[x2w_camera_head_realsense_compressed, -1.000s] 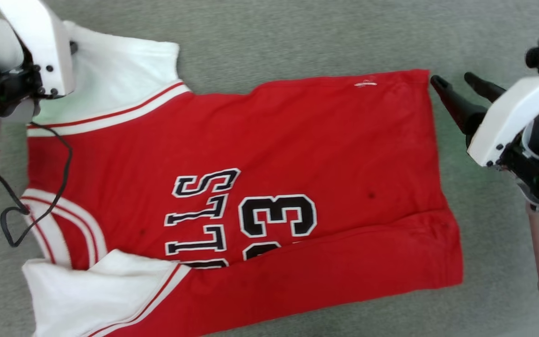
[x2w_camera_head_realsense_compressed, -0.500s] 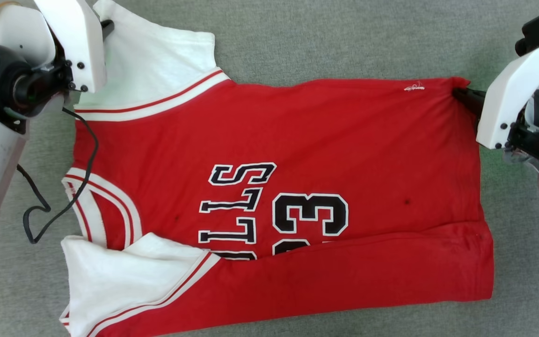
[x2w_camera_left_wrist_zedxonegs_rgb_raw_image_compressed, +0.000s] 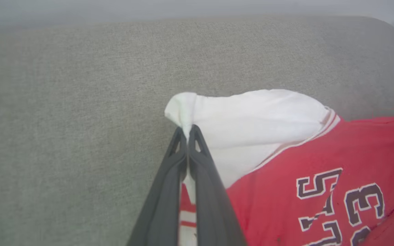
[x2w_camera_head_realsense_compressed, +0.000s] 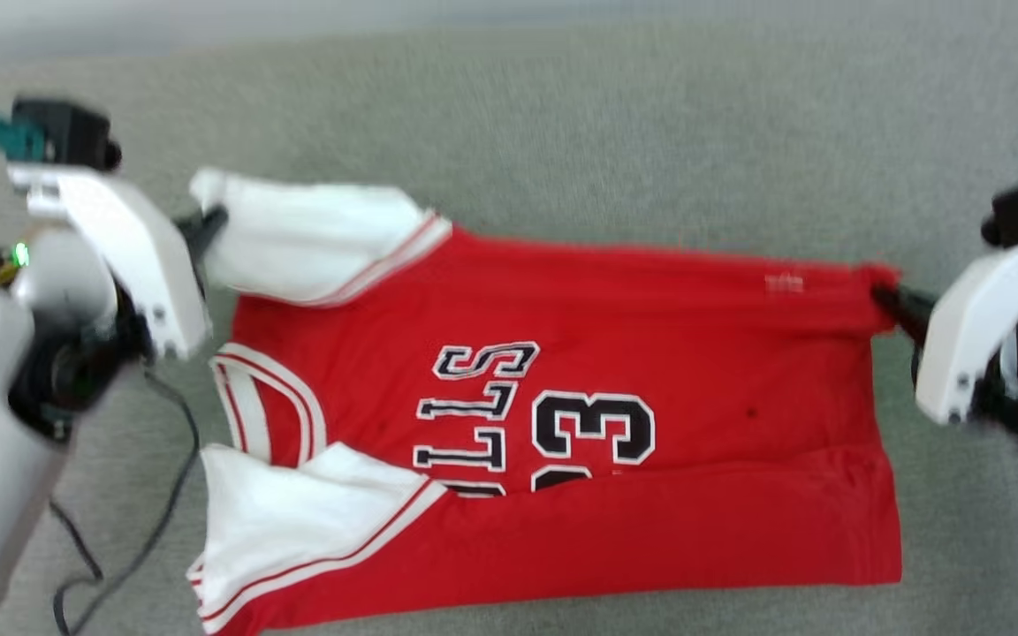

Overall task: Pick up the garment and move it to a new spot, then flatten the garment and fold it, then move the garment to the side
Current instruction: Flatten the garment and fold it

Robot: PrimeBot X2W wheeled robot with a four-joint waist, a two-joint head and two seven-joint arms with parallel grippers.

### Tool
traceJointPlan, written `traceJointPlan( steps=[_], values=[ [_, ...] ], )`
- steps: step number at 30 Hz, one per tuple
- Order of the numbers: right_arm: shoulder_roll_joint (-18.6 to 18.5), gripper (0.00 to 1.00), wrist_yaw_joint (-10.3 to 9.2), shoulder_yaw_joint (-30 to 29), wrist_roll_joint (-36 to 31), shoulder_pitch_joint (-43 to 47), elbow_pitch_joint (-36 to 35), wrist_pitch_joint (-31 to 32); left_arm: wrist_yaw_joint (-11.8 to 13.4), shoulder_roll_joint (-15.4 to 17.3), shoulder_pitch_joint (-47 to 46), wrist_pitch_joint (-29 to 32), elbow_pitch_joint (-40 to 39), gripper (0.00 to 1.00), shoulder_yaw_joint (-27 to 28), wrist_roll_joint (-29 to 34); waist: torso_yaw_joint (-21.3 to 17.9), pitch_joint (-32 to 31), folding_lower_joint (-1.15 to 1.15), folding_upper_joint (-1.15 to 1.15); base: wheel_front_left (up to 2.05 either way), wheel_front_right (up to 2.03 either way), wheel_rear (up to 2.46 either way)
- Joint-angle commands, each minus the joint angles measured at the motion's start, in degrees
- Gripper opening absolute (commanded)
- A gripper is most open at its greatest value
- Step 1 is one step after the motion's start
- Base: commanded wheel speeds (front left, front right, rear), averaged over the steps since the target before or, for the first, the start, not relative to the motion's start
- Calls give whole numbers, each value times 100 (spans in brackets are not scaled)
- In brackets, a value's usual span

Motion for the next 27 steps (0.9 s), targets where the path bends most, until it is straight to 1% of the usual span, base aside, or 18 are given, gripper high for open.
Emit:
traceJointPlan(
  steps=[1,3,4,7,10,11,12,13,14,15,16,18,23,24,27],
  values=[
    [-22,0,-4,-77,12,303,-73,-23,88,88,357,-121,-166,0,56,-48,180,-468,0,0,0,0,0],
    [29,0,-4,-160,30,646,-148,-2,236,191,879,-308,-429,0,142,-161,227,-655,0,0,0,0,0],
    [86,0,-4,-336,45,1145,-195,-18,486,302,1684,-581,-831,0,244,-315,314,-890,0,0,0,0,0],
    [175,0,-4,-509,110,1562,-200,-57,704,326,2472,-800,-1155,0,298,-521,390,-1016,0,0,0,0,0],
    [224,0,-4,-676,109,1877,-123,-172,860,244,3112,-964,-1314,0,321,-724,439,-1093,0,0,0,0,0],
    [251,2,-4,-709,106,1962,-94,-207,894,212,3295,-994,-1338,0,293,-769,439,-1108,0,0,0,0,0],
    [278,42,-4,-748,113,2037,-51,-235,883,151,3446,-990,-1362,0,247,-849,443,-1117,0,0,0,0,0],
    [304,100,-4,-790,119,2103,-17,-274,843,55,3579,-992,-1389,35,216,-961,447,-1121,0,0,0,0,0],
    [327,100,-4,-814,108,2158,1,-324,838,-27,3696,-1005,-1382,68,213,-1064,449,-1130,0,0,0,0,0],
    [353,100,-4,-854,115,2232,37,-344,846,-35,3796,-997,-1356,95,192,-1082,450,-1141,0,0,0,0,0],
    [373,100,-4,-891,134,2312,54,-374,852,-77,3857,-1051,-1340,100,196,-1109,456,-1148,0,0,0,0,0],
    [407,100,-4,-946,159,2438,44,-422,837,-185,3968,-1156,-1298,100,184,-1134,464,-1165,0,0,0,0,0],
    [534,100,-4,-1093,152,2792,-272,-451,781,-256,4142,-1527,-1304,100,205,-987,417,-1320,0,0,0,0,0],
    [550,100,-4,-1127,140,2860,-399,-456,770,-243,4160,-1650,-1355,100,230,-915,406,-1361,0,0,0,0,0],
    [622,100,-4,-1254,109,3027,-883,-403,857,-145,4204,-2006,-1549,100,304,-661,357,-1491,0,0,0,0,0]
  ],
)
